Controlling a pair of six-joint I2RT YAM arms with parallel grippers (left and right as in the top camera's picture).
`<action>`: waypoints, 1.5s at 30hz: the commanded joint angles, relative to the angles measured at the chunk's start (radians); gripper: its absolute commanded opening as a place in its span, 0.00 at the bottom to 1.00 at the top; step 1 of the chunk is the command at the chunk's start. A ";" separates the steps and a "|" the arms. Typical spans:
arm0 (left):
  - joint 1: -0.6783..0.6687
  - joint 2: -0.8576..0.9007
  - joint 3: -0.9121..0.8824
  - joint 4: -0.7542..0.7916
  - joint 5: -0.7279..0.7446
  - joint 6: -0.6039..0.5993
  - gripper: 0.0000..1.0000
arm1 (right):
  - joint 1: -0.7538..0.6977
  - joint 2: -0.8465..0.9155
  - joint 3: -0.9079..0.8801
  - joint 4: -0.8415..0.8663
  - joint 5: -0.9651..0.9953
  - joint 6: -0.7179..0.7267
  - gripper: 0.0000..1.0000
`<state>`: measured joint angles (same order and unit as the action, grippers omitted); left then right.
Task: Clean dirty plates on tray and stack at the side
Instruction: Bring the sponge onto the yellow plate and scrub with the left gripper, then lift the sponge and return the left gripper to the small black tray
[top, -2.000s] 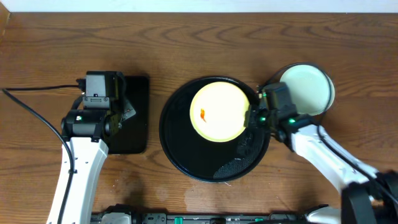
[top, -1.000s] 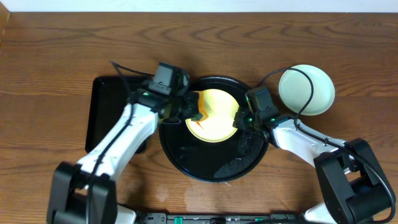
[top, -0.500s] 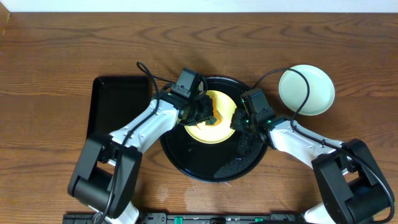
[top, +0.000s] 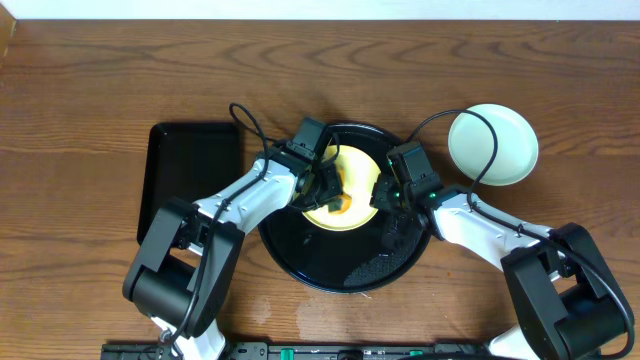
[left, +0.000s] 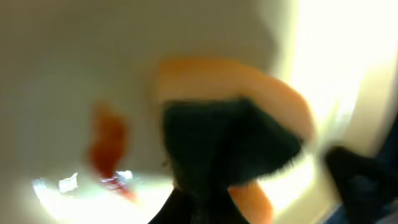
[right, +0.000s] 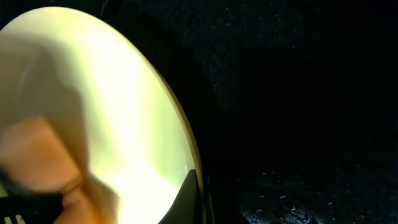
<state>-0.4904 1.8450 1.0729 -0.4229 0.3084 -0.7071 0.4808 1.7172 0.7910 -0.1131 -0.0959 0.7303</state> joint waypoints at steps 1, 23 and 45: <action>0.003 0.008 -0.007 -0.082 -0.235 0.018 0.08 | 0.011 0.011 0.010 -0.014 0.040 -0.006 0.01; 0.002 -0.105 0.090 -0.063 -0.280 0.121 0.08 | 0.011 0.011 0.010 -0.025 0.055 -0.010 0.01; 0.010 0.053 0.090 -0.124 -0.396 0.097 0.08 | 0.011 0.011 0.010 -0.026 0.063 -0.010 0.01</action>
<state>-0.4923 1.8881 1.1610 -0.4805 0.1104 -0.6327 0.4877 1.7172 0.7975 -0.1268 -0.0784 0.7300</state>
